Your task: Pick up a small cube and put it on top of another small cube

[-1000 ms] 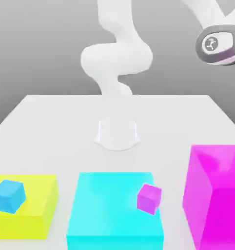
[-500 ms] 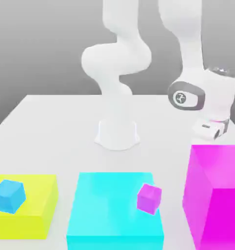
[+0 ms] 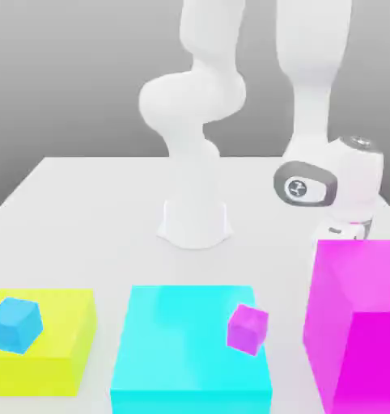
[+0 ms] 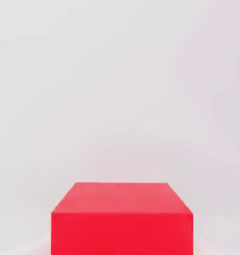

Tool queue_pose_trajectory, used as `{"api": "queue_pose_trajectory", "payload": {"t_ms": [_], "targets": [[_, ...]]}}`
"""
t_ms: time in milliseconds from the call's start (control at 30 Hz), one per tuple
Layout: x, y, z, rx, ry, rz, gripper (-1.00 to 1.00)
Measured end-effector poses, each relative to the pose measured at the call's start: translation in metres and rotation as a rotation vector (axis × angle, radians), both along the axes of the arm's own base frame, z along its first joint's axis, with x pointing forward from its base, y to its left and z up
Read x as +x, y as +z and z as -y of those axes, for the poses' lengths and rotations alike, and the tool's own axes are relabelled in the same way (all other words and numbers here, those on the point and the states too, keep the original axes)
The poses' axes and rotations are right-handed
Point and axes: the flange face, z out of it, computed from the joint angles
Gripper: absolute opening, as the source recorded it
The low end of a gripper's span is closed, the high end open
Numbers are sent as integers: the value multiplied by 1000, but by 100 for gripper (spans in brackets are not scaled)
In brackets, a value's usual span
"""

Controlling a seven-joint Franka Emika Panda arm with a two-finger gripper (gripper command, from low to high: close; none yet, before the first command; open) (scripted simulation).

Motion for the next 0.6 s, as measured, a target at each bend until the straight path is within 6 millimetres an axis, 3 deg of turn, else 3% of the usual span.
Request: {"api": "queue_pose_trajectory", "payload": {"t_ms": [333,467,600], "targets": [[-1,47,2,-6,5,1,-100],[17,55,10,-68,-51,-27,-100],[22,61,18,-191,-38,-53,-100]]}}
